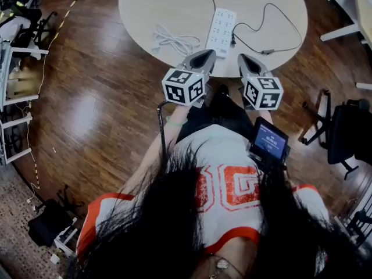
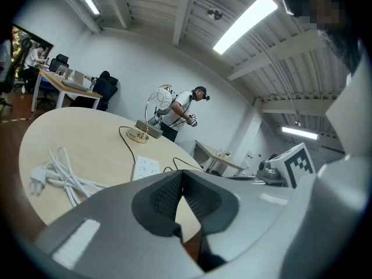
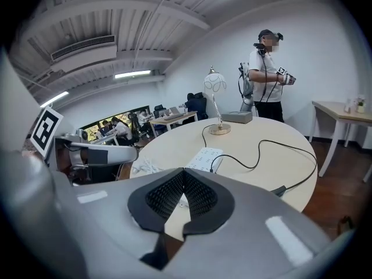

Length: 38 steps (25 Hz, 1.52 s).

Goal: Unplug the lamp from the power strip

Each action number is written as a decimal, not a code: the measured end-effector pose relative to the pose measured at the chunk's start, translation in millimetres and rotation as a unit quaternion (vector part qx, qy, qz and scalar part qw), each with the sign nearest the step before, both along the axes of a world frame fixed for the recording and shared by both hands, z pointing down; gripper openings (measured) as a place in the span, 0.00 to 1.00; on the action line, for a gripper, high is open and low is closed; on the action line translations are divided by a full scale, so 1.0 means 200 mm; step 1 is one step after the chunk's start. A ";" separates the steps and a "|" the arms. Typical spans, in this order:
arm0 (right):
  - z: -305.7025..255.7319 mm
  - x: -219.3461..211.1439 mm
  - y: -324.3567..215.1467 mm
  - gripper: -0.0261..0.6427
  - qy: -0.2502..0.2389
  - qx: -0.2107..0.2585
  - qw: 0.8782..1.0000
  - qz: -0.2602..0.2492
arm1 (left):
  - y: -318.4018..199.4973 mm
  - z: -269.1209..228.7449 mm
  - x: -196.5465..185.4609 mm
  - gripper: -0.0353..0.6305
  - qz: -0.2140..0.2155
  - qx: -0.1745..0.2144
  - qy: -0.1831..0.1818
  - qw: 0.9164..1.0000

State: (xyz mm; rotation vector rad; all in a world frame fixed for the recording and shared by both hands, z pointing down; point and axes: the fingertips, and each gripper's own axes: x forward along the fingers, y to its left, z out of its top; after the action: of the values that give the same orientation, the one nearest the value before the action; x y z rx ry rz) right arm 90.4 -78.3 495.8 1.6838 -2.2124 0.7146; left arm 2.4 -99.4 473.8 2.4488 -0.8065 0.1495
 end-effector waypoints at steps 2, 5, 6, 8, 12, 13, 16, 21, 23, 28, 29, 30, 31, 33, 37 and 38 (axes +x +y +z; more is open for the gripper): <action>-0.03 -0.05 0.05 0.04 -0.003 0.009 1.000 0.002 | 0.06 -0.01 -0.04 0.05 0.002 0.000 0.007 1.000; -0.08 -0.13 0.13 0.04 -0.003 0.019 1.000 0.001 | 0.14 -0.02 -0.08 0.05 0.005 -0.001 0.013 1.000; -0.09 -0.15 0.15 0.04 -0.002 0.022 1.000 0.000 | 0.16 -0.02 -0.08 0.05 0.005 -0.001 0.015 1.000; -0.10 -0.18 0.19 0.04 0.002 0.026 1.000 -0.003 | 0.19 -0.02 -0.09 0.05 0.006 -0.003 0.020 1.000; -0.11 -0.19 0.23 0.04 0.000 0.028 1.000 -0.005 | 0.23 -0.03 -0.09 0.05 0.002 -0.002 0.026 1.000; -0.11 -0.18 0.23 0.04 -0.003 0.029 1.000 -0.004 | 0.24 -0.03 -0.09 0.05 0.001 -0.001 0.025 1.000; -0.12 -0.16 0.24 0.04 -0.008 0.029 1.000 0.001 | 0.26 -0.03 -0.08 0.05 -0.002 -0.001 0.024 1.000; -0.13 -0.12 0.28 0.04 -0.009 0.027 1.000 0.000 | 0.32 -0.05 -0.04 0.05 -0.013 -0.007 0.029 0.999; -0.14 -0.11 0.31 0.04 -0.009 0.027 1.000 -0.010 | 0.34 -0.05 -0.02 0.05 -0.014 -0.008 0.027 1.000; -0.16 -0.09 0.32 0.04 -0.002 0.026 0.999 -0.028 | 0.38 -0.08 0.07 0.05 -0.010 -0.001 0.020 1.000; -0.16 -0.09 0.32 0.04 -0.002 0.028 0.999 -0.032 | 0.38 -0.08 0.08 0.05 -0.010 0.002 0.019 1.000; -0.17 -0.09 0.32 0.04 -0.002 0.029 0.999 -0.034 | 0.38 -0.09 0.08 0.05 -0.011 0.004 0.018 1.000; -0.18 -0.09 0.32 0.04 -0.002 0.031 0.999 -0.037 | 0.38 -0.09 0.08 0.05 -0.011 0.004 0.016 1.000; -0.19 -0.10 0.31 0.04 -0.003 0.035 0.999 -0.040 | 0.38 -0.09 0.09 0.05 -0.011 0.004 0.014 1.000; -0.20 -0.11 0.29 0.04 0.000 0.039 0.998 -0.047 | 0.35 -0.09 0.08 0.05 -0.012 0.001 0.012 1.000; -0.21 -0.11 0.29 0.04 0.001 0.040 0.998 -0.047 | 0.35 -0.09 0.08 0.05 -0.012 0.002 0.012 1.000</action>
State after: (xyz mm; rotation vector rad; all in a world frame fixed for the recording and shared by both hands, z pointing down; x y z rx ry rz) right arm 67.7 -20.8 454.6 1.6029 -2.3307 0.6097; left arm 18.0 -29.9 455.6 2.4386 -0.8263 0.1089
